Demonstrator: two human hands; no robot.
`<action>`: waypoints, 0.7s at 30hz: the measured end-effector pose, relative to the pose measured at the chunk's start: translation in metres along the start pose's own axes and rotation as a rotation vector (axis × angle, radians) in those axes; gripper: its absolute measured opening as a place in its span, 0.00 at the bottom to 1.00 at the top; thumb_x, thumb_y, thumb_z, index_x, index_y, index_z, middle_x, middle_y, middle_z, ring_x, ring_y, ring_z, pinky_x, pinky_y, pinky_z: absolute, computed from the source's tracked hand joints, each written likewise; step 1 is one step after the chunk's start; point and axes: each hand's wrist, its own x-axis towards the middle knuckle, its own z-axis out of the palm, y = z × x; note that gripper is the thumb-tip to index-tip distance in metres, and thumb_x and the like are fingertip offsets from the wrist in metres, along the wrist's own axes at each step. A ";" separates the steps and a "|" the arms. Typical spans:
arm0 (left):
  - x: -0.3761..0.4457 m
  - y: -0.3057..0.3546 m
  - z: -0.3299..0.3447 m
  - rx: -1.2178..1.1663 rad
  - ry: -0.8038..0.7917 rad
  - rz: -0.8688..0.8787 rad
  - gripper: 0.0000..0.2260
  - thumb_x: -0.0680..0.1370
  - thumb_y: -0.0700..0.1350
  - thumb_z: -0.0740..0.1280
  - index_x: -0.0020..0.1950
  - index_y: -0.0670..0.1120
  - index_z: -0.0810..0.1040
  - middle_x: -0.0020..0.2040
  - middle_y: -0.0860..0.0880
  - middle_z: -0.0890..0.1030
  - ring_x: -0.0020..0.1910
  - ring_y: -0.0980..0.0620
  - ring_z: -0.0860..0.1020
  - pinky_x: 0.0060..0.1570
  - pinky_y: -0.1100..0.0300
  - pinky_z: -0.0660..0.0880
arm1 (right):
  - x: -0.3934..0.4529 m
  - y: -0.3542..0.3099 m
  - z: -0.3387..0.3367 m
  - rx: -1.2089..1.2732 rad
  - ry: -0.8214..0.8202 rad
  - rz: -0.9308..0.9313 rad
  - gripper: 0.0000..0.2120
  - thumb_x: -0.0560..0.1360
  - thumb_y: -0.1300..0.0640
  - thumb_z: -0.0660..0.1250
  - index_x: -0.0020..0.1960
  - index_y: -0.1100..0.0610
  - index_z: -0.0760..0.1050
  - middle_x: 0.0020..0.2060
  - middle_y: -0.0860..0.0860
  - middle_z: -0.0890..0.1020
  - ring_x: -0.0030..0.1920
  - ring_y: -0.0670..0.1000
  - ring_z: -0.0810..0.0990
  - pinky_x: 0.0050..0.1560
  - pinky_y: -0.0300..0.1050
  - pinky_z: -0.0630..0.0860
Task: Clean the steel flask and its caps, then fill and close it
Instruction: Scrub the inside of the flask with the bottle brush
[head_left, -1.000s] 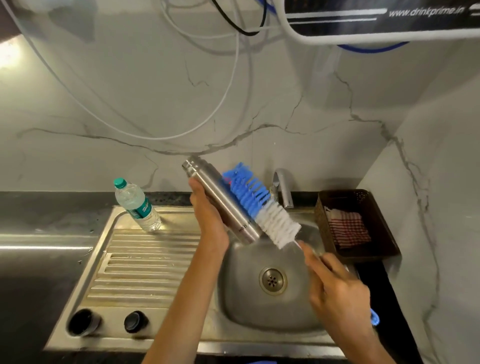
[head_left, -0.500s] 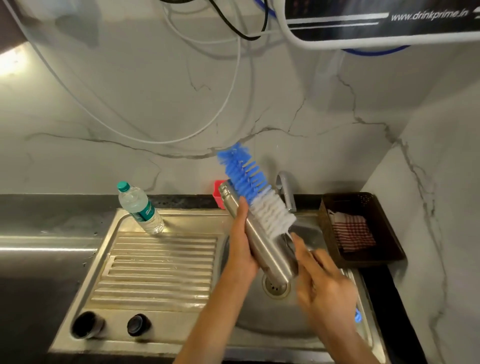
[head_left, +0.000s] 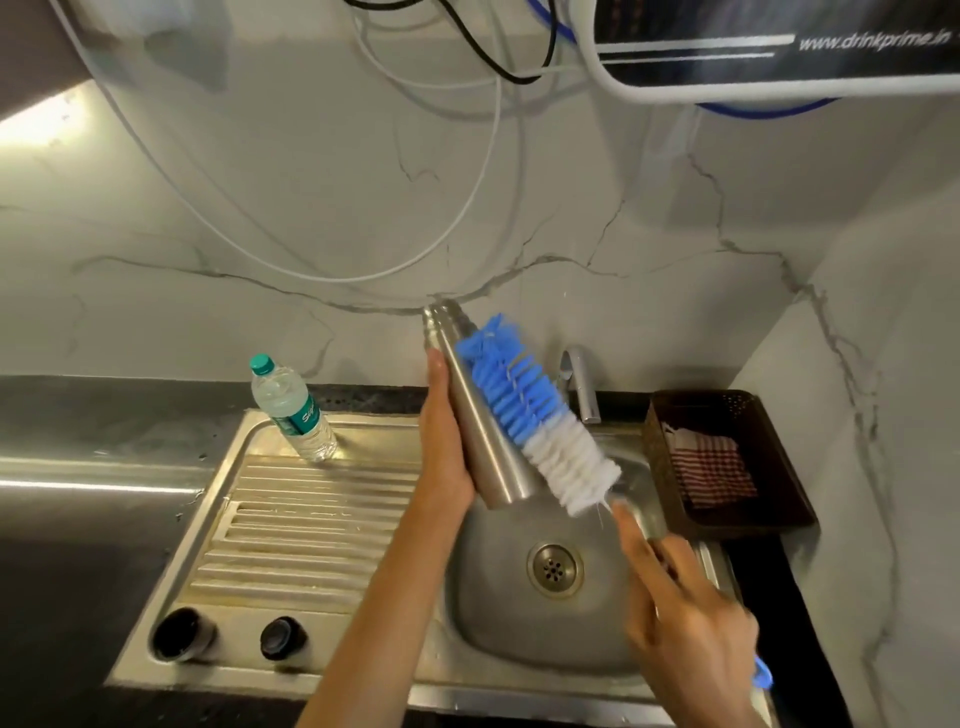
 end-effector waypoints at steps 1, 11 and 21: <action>0.006 0.007 -0.003 -0.020 0.025 -0.007 0.36 0.78 0.75 0.59 0.73 0.50 0.78 0.63 0.41 0.86 0.62 0.39 0.85 0.68 0.37 0.77 | -0.005 0.000 -0.005 -0.008 0.003 -0.020 0.24 0.79 0.64 0.57 0.70 0.51 0.79 0.35 0.48 0.78 0.21 0.50 0.60 0.20 0.39 0.64; -0.008 0.000 0.013 -0.057 -0.045 -0.025 0.44 0.69 0.77 0.68 0.76 0.50 0.75 0.64 0.40 0.85 0.62 0.38 0.85 0.65 0.35 0.78 | -0.007 0.000 0.007 -0.005 0.004 0.003 0.24 0.79 0.63 0.57 0.70 0.50 0.79 0.36 0.47 0.78 0.21 0.51 0.61 0.19 0.41 0.65; -0.012 -0.013 0.019 -0.113 -0.041 -0.106 0.33 0.79 0.73 0.58 0.62 0.48 0.85 0.55 0.44 0.88 0.55 0.45 0.87 0.59 0.47 0.81 | 0.001 -0.009 0.030 0.057 -0.040 0.046 0.25 0.76 0.61 0.61 0.71 0.49 0.79 0.40 0.48 0.81 0.20 0.51 0.64 0.18 0.41 0.66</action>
